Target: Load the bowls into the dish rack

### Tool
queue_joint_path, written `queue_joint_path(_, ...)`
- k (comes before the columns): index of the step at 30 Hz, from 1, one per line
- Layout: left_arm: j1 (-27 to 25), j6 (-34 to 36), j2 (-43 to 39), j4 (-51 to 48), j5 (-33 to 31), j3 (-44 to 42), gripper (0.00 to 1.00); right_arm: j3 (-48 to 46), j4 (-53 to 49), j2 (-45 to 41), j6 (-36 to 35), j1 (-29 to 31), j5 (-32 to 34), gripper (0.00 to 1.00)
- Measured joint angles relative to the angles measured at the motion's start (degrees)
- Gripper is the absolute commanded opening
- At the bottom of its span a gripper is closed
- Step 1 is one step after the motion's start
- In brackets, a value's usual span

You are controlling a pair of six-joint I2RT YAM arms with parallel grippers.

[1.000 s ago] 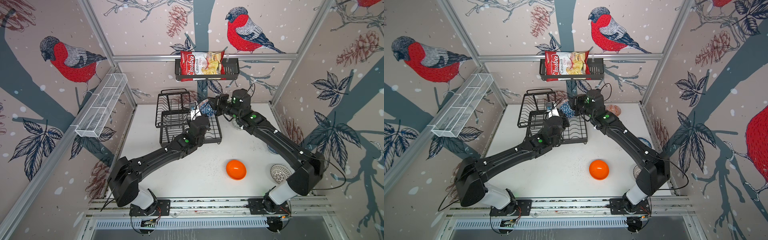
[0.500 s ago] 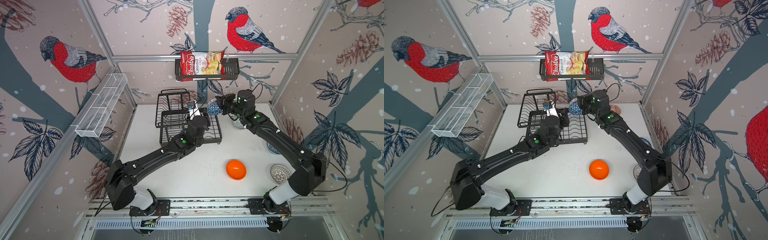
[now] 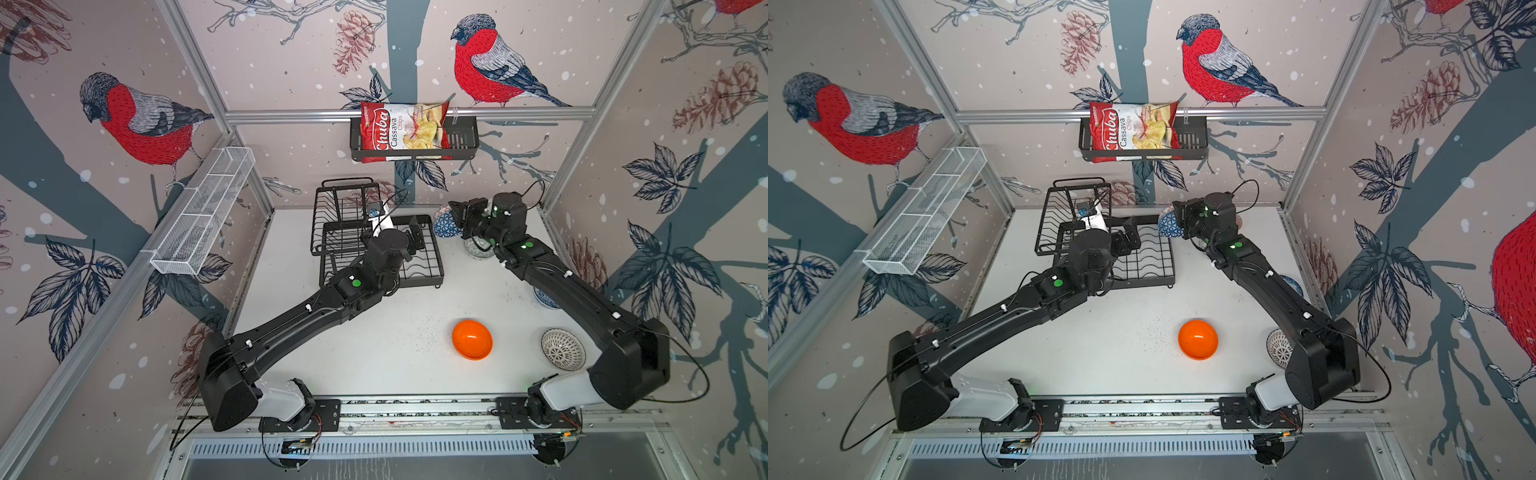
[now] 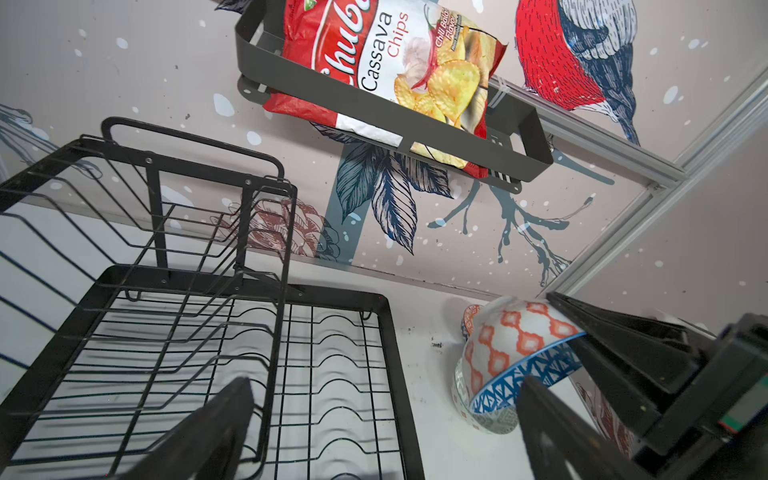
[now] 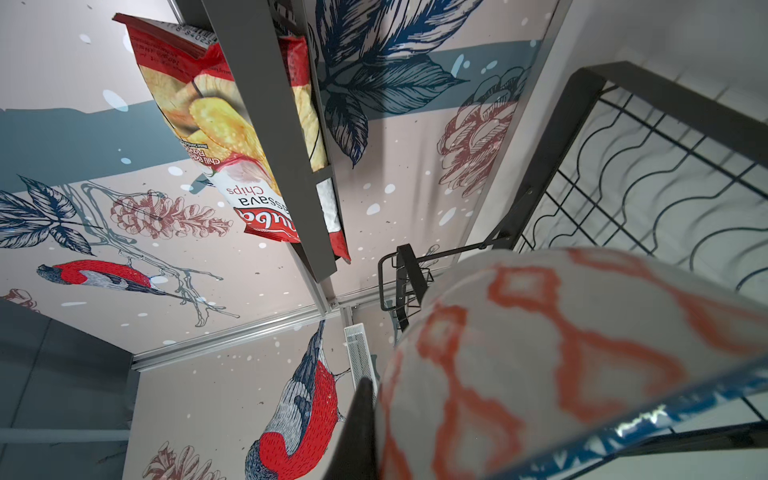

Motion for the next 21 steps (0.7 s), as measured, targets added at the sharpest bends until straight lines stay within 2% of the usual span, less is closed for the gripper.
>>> queue_joint_path(10,6.5,-1.9,-1.2,-14.3,9.8,8.0,0.98,-9.5,12.3,0.2,-7.2,2.0,-0.7,0.00)
queue_joint_path(17,16.7,-1.6,0.3,-20.5,24.7,10.0,0.98,-10.7,19.7,5.1,-12.0,3.6,1.1,0.00)
queue_joint_path(21,20.1,-0.4,1.5,-22.3,31.9,11.1,0.98,-11.5,25.2,9.4,-13.9,5.4,1.1,0.00)
